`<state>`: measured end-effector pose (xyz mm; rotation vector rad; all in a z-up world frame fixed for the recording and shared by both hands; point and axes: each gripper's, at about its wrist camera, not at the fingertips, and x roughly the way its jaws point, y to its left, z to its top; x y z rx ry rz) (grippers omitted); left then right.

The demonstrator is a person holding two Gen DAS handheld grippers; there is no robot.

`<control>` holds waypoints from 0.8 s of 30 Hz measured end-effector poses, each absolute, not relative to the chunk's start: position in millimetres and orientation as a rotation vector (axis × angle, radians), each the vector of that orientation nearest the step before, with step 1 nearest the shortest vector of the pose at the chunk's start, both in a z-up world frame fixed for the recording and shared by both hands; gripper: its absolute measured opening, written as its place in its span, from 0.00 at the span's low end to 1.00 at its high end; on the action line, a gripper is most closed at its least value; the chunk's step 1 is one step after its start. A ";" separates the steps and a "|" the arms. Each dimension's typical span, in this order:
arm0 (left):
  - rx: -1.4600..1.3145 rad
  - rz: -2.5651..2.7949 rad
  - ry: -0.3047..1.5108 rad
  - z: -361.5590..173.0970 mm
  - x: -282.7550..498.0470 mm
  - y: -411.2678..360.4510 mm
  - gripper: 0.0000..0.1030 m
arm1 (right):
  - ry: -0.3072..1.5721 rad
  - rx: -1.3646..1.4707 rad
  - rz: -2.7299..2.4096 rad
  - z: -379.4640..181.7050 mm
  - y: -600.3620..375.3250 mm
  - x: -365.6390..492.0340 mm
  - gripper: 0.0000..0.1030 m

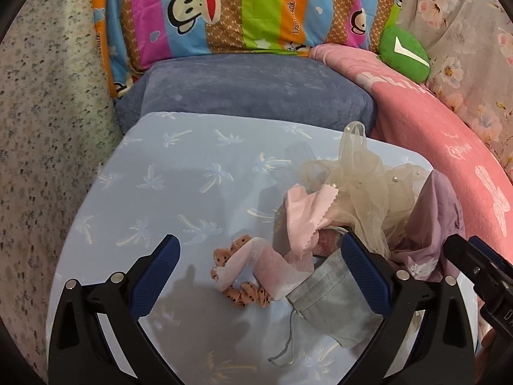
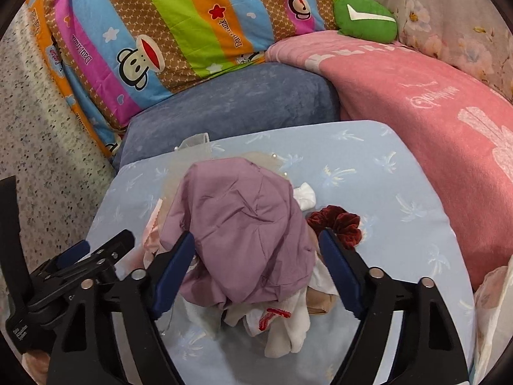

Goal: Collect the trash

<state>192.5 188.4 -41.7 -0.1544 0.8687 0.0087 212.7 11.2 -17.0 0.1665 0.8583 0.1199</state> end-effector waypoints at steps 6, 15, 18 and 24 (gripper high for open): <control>-0.146 -0.066 0.885 -54.9 206.0 185.0 0.76 | 0.887 0.180 0.133 -28.1 15.3 214.2 0.36; -0.203 -0.172 0.927 -63.7 214.9 189.0 0.24 | 0.890 0.196 0.136 -24.4 10.0 202.9 0.06; -0.207 -0.185 0.921 -58.9 210.4 189.1 0.07 | 0.868 0.187 0.134 -14.6 7.6 194.2 0.04; -0.196 -0.191 0.851 -26.6 194.1 183.3 0.02 | 0.806 0.207 0.126 12.2 -6.8 173.2 0.04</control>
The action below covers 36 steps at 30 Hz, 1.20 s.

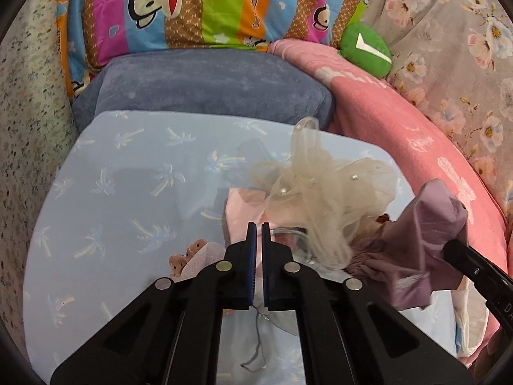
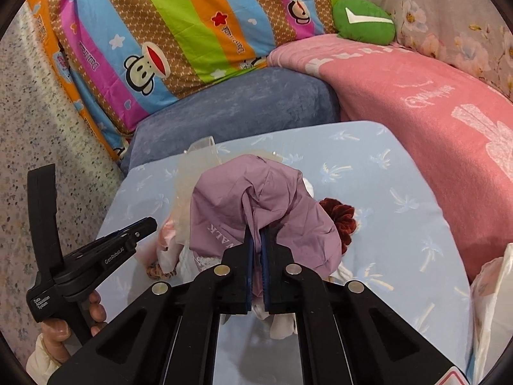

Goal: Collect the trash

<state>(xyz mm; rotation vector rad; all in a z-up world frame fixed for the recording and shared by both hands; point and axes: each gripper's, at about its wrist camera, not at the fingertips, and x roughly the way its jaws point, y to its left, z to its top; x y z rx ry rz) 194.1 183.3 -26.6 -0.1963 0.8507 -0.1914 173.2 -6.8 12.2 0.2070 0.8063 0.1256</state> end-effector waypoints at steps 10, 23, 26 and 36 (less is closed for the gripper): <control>-0.174 -0.257 0.749 24.7 159.4 157.5 0.01 | 0.689 0.247 0.081 60.9 -45.2 125.4 0.04; -0.191 -0.197 0.836 -7.9 142.1 176.4 0.03 | 0.597 0.295 0.039 97.0 -83.1 83.2 0.03; -0.201 -0.157 0.883 -27.6 145.9 190.4 0.22 | 0.587 0.305 0.054 100.6 -80.6 81.2 0.03; -0.238 -0.061 0.945 -65.7 161.7 218.1 0.59 | 0.631 0.306 0.113 87.9 -45.7 103.0 0.03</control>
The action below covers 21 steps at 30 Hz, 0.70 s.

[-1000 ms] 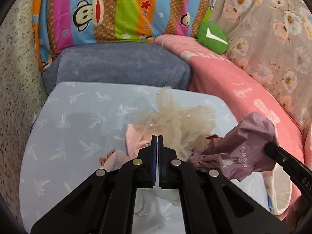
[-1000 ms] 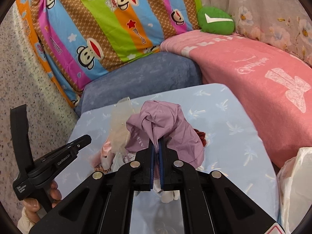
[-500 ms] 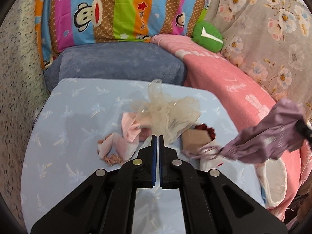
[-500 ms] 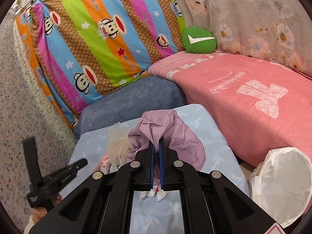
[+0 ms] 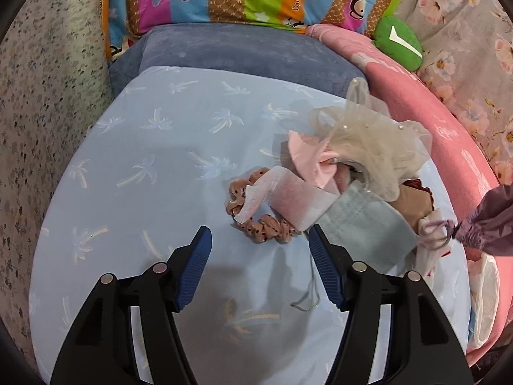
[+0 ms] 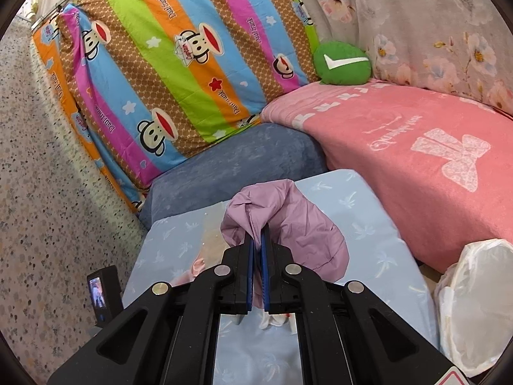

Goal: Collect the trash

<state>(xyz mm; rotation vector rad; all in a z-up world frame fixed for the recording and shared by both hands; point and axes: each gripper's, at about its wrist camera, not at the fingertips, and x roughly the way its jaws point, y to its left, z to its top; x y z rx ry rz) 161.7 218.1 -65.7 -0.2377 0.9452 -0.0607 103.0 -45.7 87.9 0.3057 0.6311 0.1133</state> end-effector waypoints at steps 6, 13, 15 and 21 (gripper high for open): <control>-0.260 -0.034 0.969 -79.8 174.7 224.4 0.53 | 0.664 0.292 0.122 77.0 -29.1 113.2 0.03; -0.280 -0.111 0.930 -62.8 177.5 220.9 0.03 | 0.677 0.291 0.118 72.5 -24.5 115.4 0.03; -0.276 -0.119 0.905 -52.5 174.5 218.1 0.00 | 0.671 0.291 0.119 74.5 -24.4 114.1 0.03; -0.247 -0.159 0.806 -8.9 157.7 201.8 0.00 | 0.625 0.303 0.113 91.2 -35.7 98.9 0.03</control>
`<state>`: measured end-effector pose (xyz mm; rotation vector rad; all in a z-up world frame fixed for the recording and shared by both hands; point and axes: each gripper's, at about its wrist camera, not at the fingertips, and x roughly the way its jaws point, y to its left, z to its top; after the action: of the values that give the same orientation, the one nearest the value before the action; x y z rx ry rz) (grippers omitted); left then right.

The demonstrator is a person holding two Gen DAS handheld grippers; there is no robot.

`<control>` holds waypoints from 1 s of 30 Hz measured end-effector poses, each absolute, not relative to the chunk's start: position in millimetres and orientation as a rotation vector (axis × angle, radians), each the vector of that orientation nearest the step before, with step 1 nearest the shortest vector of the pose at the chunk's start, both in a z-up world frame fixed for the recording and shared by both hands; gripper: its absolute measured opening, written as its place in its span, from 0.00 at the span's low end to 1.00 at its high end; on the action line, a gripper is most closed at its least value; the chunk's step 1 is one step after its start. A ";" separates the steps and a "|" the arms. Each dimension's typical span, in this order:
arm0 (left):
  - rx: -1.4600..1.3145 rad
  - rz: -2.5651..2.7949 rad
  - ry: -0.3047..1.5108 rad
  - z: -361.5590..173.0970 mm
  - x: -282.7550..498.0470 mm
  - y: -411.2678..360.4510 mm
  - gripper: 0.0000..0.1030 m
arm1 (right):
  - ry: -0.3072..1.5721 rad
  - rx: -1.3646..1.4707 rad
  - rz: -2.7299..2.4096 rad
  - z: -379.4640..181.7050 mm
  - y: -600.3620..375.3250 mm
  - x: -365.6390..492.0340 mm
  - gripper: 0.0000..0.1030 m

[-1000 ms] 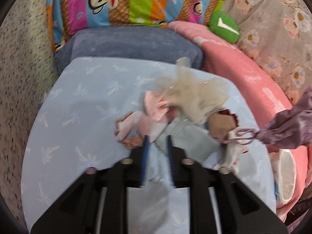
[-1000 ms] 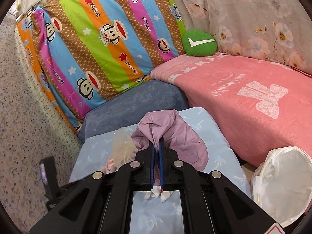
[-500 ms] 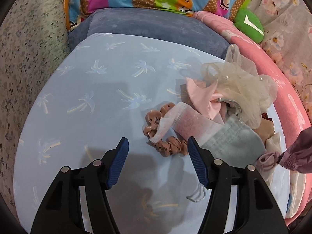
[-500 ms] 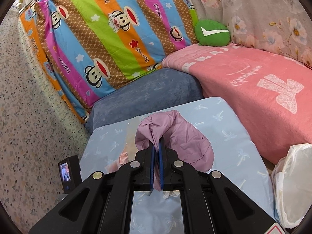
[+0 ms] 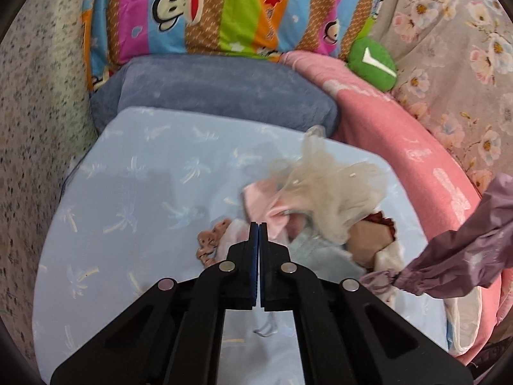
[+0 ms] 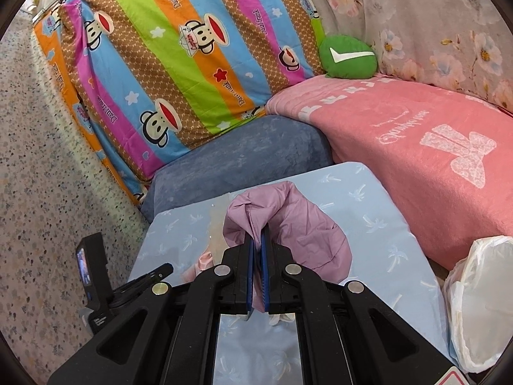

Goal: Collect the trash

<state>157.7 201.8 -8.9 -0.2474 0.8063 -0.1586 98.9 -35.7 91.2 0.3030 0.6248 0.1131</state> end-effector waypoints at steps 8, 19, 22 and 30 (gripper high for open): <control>-0.218 -0.168 0.825 -7.9 151.1 192.2 0.02 | 0.579 0.314 0.100 107.7 -50.6 78.3 0.03; -0.181 -0.215 0.886 -35.7 134.6 144.4 0.74 | 0.501 0.344 0.052 131.9 -80.4 61.7 0.03; -0.124 -0.235 0.914 -47.2 140.0 120.4 0.75 | 0.503 0.351 0.029 129.8 -92.1 61.0 0.03; -0.053 -0.166 0.983 -82.9 160.7 102.4 0.57 | 0.563 0.368 -0.015 105.6 -111.8 66.2 0.03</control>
<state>160.7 102.4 -82.9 -0.0532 0.9831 -0.1661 66.2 -111.8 105.6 0.3682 0.5630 -0.0149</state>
